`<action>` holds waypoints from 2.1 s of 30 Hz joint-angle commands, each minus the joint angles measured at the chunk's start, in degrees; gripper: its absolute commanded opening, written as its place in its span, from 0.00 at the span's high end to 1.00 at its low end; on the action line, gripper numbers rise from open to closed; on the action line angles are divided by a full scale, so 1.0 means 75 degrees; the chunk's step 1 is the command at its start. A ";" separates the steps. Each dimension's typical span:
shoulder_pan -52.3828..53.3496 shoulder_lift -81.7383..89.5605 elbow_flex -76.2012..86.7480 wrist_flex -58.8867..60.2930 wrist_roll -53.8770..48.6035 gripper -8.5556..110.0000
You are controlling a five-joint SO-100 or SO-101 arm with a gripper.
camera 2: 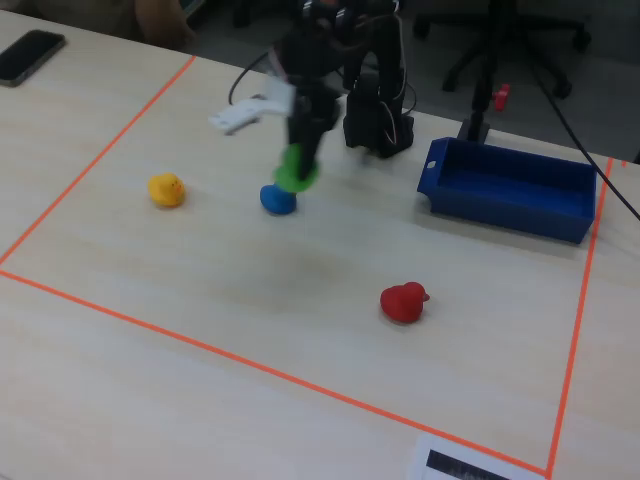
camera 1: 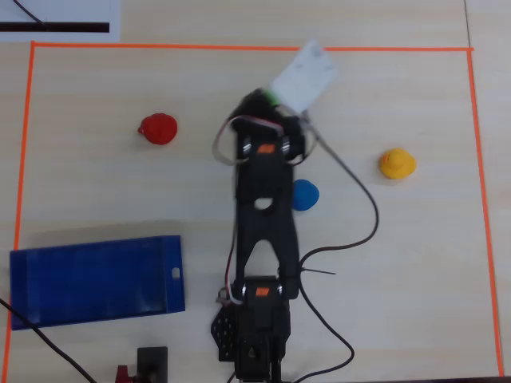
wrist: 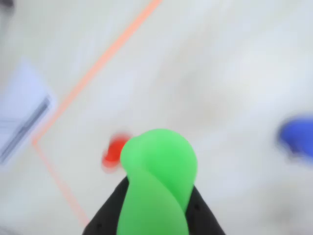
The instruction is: Grasp green duck and put it into box.
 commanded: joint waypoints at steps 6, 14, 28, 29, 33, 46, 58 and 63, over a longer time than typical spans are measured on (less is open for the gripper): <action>-0.4230 0.0563 0.0668 0.1430 0.1816 0.93; -0.7535 -0.0316 0.1629 0.1090 0.2438 0.93; -0.8824 -0.0844 0.2719 0.0961 0.1957 0.73; -0.8824 -0.0844 0.2789 0.0937 0.1910 0.66; -0.8648 -0.0844 0.2988 0.0809 0.1840 0.53; -0.4734 0.3023 0.3949 -0.0926 0.0094 0.93; -0.1441 0.9000 0.9375 -0.4313 -0.2754 0.93; -0.0621 1.0535 1.0934 -0.4758 -0.3211 0.93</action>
